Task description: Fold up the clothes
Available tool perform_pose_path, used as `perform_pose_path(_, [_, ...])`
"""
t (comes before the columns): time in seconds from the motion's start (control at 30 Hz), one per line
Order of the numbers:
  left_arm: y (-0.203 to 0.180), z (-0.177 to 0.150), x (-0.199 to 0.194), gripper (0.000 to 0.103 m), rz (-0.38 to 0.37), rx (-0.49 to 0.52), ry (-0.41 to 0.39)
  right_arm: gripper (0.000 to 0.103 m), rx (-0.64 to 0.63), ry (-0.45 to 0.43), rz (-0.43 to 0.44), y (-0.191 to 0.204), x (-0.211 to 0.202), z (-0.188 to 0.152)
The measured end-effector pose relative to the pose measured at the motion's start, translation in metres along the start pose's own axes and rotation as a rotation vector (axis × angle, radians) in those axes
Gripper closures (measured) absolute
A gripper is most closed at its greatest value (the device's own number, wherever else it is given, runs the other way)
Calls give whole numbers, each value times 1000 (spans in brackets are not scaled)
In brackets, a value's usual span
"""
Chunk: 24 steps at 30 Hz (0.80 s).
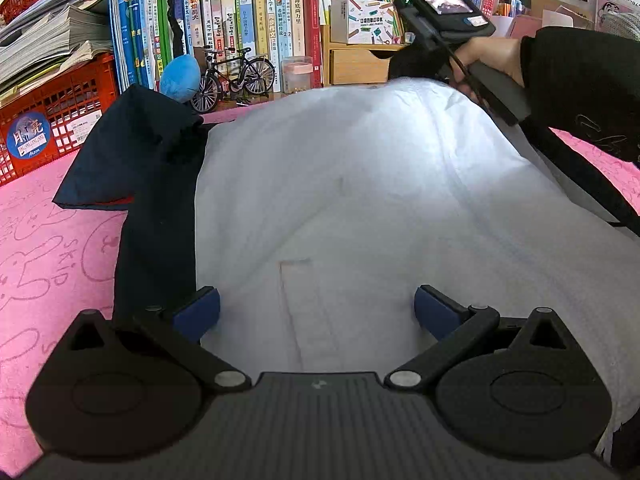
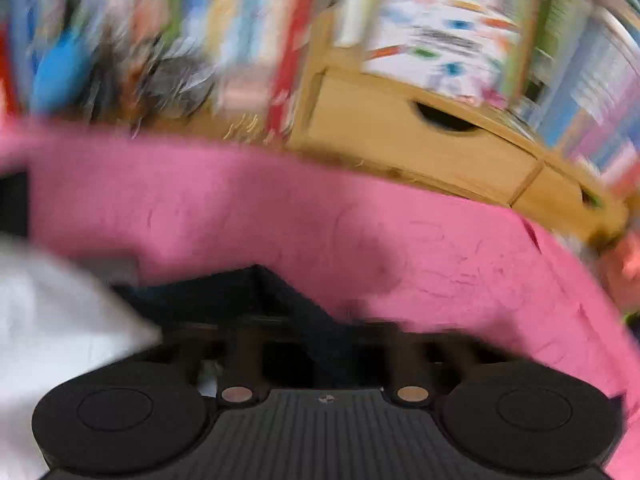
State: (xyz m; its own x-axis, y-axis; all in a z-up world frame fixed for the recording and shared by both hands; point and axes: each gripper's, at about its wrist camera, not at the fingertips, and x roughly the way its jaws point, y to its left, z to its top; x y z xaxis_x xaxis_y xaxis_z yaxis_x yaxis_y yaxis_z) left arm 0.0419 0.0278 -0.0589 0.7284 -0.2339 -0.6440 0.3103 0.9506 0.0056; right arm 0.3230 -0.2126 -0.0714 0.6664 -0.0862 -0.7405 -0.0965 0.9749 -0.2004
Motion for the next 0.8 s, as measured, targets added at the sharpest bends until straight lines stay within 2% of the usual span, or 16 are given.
perform_pose_path(0.07, [0, 0, 0, 0, -1, 0, -1, 98, 45, -89, -56, -18, -19, 2])
perform_pose_path(0.2, [0, -1, 0, 0, -1, 0, -1, 98, 98, -389, -320, -74, -100, -12])
perform_pose_path(0.23, [0, 0, 0, 0, -1, 0, -1, 98, 119, -433, -378, -90, -118, -22])
perform_pose_path(0.43, [0, 0, 0, 0, -1, -2, 0, 97, 279, -386, -602, -192, -174, -103])
perform_pose_path(0.47, [0, 0, 0, 0, -1, -2, 0, 96, 303, -354, -616, -207, -178, -117])
perform_pose_path(0.57, [0, 0, 0, 0, -1, -2, 0, 89, 346, -137, -534, -226, -155, -154])
perform_pose_path(0.63, [0, 0, 0, 0, -1, -2, 0, 80, 316, 15, -472, -221, -137, -173])
perform_pose_path(0.7, [-1, 0, 0, 0, 0, -2, 0, 52, 300, 91, -452, -208, -133, -183])
perform_pose_path(0.77, [-1, 1, 0, 0, 0, -3, 1, 42, 314, 24, -419, -188, -154, -168])
perform_pose_path(0.8, [-1, 1, 0, 0, 0, -3, 1, 29, 322, -26, -391, -178, -168, -157])
